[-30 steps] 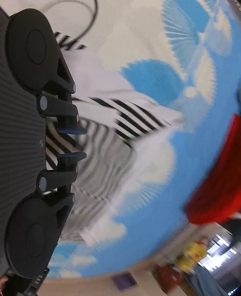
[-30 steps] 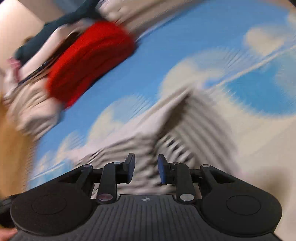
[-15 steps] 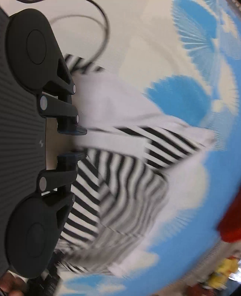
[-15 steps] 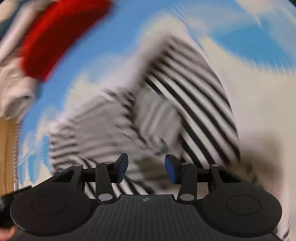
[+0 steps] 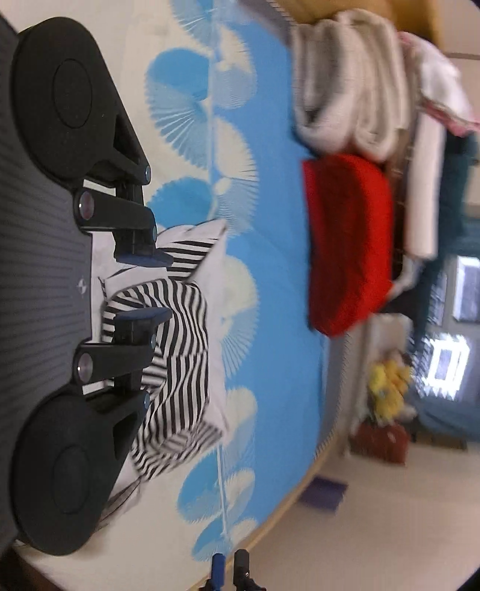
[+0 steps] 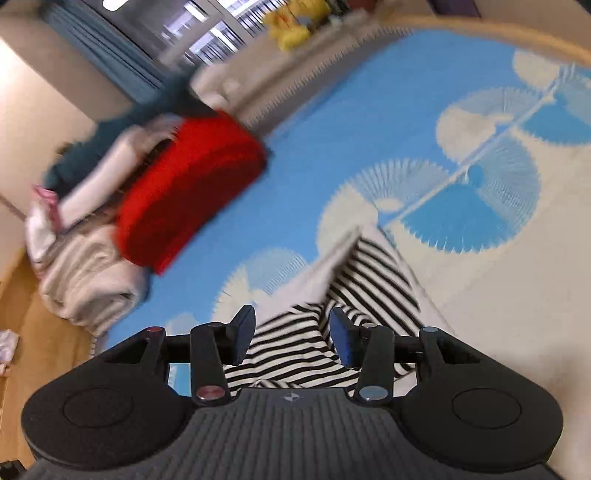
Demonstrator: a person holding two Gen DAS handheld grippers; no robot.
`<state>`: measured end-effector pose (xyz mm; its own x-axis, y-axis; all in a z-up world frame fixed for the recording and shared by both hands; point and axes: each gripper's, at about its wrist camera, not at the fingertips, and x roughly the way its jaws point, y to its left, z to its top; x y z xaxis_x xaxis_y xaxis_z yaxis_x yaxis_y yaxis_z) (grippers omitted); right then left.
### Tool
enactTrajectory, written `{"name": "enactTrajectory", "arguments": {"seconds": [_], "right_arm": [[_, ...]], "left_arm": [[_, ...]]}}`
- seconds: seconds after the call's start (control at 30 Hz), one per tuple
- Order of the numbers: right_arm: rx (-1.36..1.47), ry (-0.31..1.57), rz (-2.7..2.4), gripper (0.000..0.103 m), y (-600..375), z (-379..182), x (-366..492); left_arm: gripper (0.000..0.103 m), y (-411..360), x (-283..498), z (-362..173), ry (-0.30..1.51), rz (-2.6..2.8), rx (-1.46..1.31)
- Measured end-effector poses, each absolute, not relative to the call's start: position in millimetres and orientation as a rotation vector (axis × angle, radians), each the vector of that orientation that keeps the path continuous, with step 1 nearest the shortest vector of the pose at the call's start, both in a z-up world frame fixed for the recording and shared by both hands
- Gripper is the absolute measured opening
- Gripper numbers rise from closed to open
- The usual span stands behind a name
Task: Fold small clothes
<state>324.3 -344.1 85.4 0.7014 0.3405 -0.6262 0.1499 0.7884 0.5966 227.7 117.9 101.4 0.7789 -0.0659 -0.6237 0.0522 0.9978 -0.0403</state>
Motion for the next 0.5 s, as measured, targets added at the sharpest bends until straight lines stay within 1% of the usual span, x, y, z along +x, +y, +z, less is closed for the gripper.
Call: {"name": "enactTrajectory", "arguments": {"seconds": [0.1, 0.23, 0.3, 0.37, 0.43, 0.5], "right_arm": [[0.580, 0.723, 0.126, 0.052, -363, 106, 271], [0.529, 0.689, 0.095, 0.052, -387, 94, 214], [0.532, 0.683, 0.064, 0.052, -395, 77, 189], [0.532, 0.691, 0.020, 0.052, -398, 55, 170], [0.554, 0.769, -0.014, 0.053, -399, 37, 158], [0.573, 0.805, 0.027, 0.052, -399, 25, 155]], "left_arm": [[0.026, 124, 178, 112, 0.610, -0.082, -0.022], [0.026, 132, 123, 96, 0.577, -0.074, -0.079], [0.026, 138, 107, 72, 0.594, -0.047, -0.141], [0.025, 149, 103, 58, 0.646, 0.004, -0.272], [0.026, 156, 100, 52, 0.643, 0.016, -0.362], [0.028, 166, 111, 31, 0.746, 0.020, -0.492]]}}
